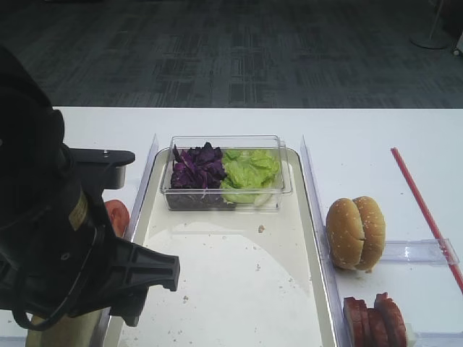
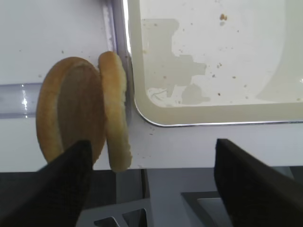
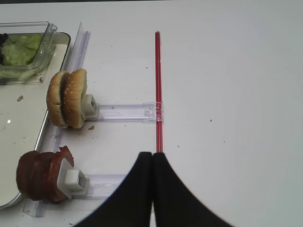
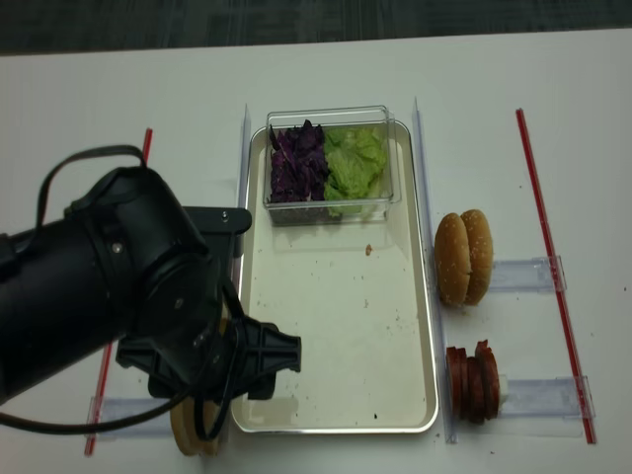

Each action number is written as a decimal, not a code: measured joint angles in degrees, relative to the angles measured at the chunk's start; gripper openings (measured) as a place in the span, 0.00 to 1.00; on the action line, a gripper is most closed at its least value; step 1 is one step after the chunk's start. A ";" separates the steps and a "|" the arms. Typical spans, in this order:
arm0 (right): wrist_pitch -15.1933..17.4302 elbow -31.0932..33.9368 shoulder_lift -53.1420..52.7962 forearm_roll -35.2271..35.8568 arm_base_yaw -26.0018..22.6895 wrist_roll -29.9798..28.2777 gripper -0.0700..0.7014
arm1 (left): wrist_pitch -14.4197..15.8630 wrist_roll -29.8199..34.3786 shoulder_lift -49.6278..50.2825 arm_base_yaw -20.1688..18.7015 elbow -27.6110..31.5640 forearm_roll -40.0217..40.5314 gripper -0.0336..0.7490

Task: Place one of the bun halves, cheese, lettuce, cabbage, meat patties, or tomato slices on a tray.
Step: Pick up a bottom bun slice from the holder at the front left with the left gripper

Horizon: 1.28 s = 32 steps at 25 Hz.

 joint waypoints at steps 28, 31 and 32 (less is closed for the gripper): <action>0.00 0.00 0.00 0.00 0.00 0.00 0.56 | -3.87 0.97 5.86 0.48 3.42 0.68 0.62; 0.00 0.00 0.00 0.00 0.00 0.00 0.56 | -6.06 1.48 5.86 1.00 6.13 0.30 0.62; 0.00 0.00 0.00 0.00 0.00 0.00 0.56 | -6.80 1.62 5.86 1.00 6.56 0.15 0.62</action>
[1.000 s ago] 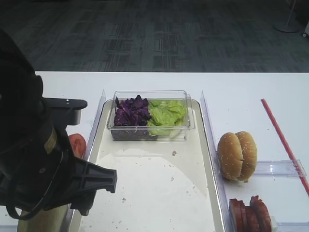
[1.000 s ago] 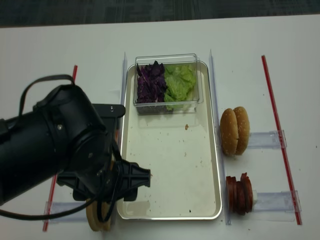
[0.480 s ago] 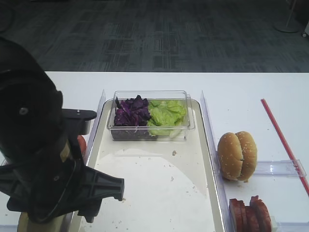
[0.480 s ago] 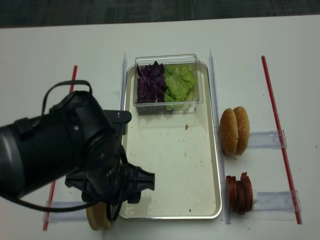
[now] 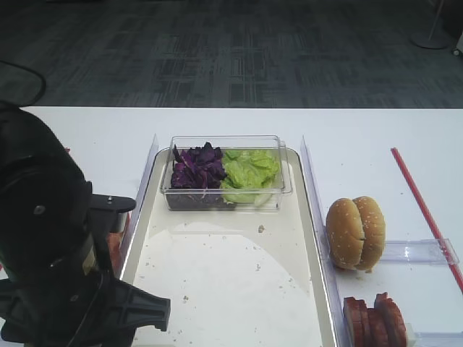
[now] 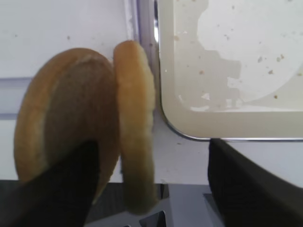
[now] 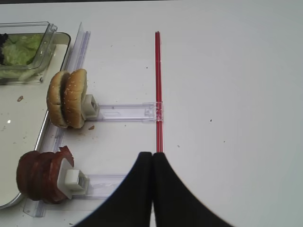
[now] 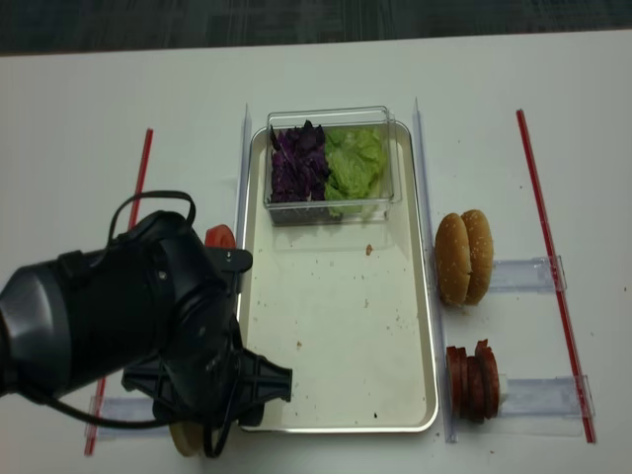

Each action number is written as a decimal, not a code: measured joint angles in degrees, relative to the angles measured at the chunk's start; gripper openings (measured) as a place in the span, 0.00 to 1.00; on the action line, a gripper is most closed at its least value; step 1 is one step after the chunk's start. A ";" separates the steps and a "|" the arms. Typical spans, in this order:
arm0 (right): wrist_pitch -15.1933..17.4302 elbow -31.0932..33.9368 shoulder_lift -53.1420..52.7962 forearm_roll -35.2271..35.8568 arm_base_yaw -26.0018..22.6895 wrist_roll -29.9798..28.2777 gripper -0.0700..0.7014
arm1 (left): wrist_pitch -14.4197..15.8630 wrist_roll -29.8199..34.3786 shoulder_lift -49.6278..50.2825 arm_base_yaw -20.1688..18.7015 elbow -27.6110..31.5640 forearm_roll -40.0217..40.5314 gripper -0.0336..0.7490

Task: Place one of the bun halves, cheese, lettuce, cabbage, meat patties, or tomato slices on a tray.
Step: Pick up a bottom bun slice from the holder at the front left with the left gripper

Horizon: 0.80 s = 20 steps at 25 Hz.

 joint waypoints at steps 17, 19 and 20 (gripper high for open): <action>0.00 0.00 0.00 0.00 0.00 0.00 0.56 | -1.75 0.43 0.00 0.00 0.39 2.93 0.28; 0.00 0.00 0.00 0.00 0.00 0.00 0.56 | -1.53 0.32 0.00 0.00 0.39 3.42 0.24; 0.00 0.00 0.00 0.00 0.00 0.00 0.56 | -1.42 0.32 0.00 0.00 0.39 3.54 0.22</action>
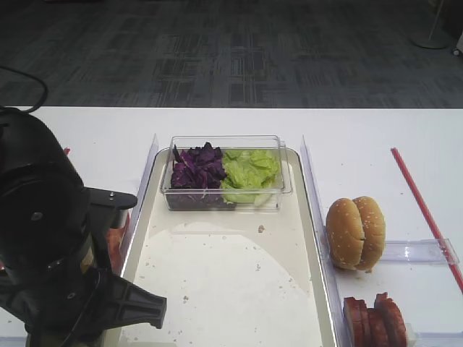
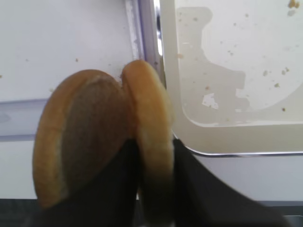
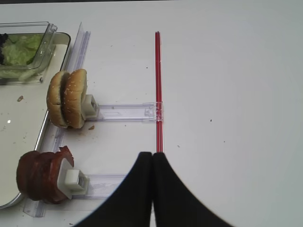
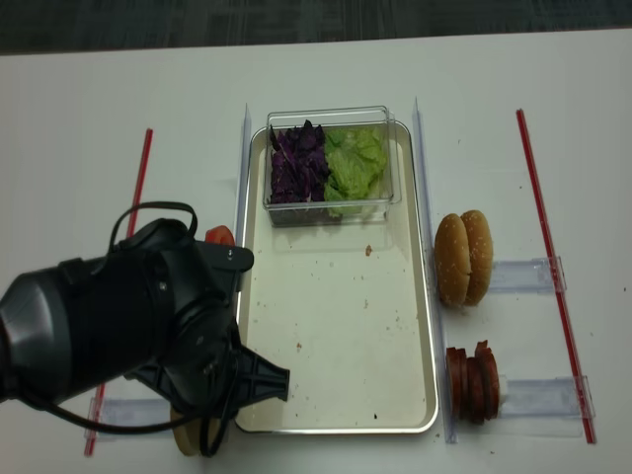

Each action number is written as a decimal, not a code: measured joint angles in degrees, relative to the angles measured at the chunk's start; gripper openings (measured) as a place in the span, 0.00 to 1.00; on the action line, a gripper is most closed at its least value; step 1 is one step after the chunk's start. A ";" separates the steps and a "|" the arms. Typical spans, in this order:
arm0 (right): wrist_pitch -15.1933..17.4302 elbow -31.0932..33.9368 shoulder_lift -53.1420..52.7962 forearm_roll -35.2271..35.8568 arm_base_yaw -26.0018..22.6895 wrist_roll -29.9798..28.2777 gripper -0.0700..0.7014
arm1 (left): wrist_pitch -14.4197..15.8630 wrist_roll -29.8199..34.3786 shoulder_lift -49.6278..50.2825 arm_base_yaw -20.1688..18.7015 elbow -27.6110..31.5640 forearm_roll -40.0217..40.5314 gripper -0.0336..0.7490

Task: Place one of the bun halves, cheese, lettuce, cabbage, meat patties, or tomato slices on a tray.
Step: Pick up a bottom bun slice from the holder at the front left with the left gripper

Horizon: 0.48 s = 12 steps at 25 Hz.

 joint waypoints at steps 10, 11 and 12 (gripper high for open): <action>0.00 0.00 0.00 0.00 0.00 0.00 0.56 | 0.35 -0.21 0.00 0.00 0.10 0.25 0.15; 0.00 0.00 0.00 0.00 0.00 0.00 0.56 | 0.35 -0.21 0.00 0.00 0.08 0.25 0.15; 0.00 0.00 0.00 0.00 0.00 0.00 0.56 | 0.35 -0.21 0.00 0.00 0.08 0.25 0.15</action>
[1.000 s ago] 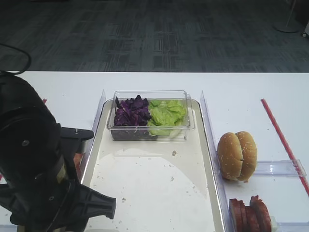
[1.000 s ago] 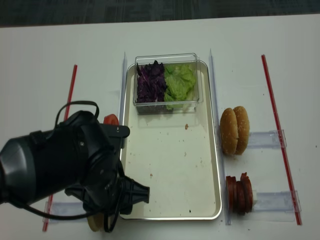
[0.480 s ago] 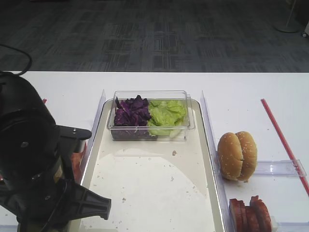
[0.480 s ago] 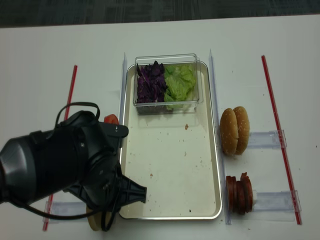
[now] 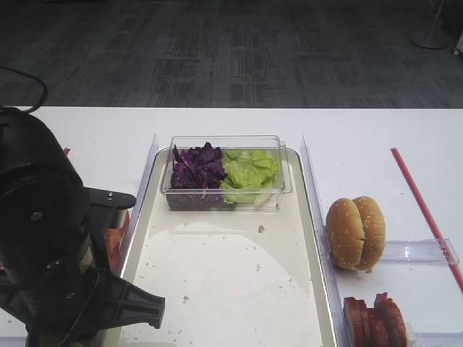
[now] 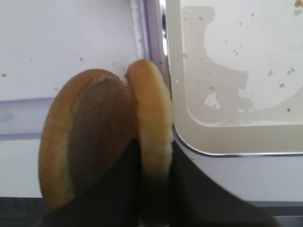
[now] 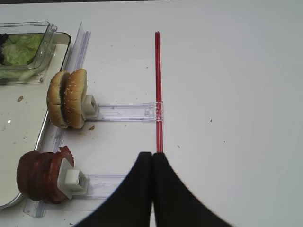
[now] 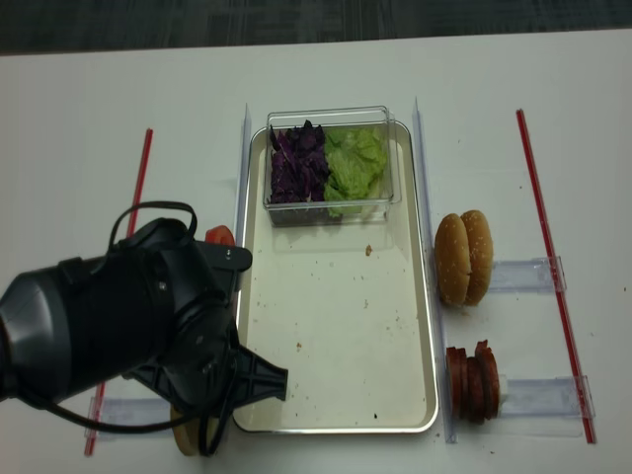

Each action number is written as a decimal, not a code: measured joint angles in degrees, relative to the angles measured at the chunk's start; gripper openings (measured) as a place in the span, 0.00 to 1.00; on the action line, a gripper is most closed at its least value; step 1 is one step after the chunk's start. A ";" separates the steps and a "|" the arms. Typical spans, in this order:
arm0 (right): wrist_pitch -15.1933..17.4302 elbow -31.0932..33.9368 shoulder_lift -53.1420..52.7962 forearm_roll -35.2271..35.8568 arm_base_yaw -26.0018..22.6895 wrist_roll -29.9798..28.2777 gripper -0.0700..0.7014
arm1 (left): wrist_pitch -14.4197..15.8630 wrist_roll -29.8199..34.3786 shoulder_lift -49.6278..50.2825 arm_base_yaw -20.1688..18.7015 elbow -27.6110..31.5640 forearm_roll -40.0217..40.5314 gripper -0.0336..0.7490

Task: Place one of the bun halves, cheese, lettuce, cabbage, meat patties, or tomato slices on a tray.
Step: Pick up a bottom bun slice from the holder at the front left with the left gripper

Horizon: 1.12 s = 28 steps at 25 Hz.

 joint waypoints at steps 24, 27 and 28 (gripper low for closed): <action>0.00 0.00 0.00 0.00 0.00 0.00 0.56 | 10.44 0.89 -4.33 0.13 -7.44 2.24 0.13; 0.00 0.00 0.00 0.00 0.00 0.00 0.56 | 12.12 2.88 -4.53 1.88 -10.15 1.99 0.13; 0.00 0.00 0.00 0.00 0.00 0.00 0.56 | 12.53 3.43 -4.53 2.56 -10.83 1.88 0.13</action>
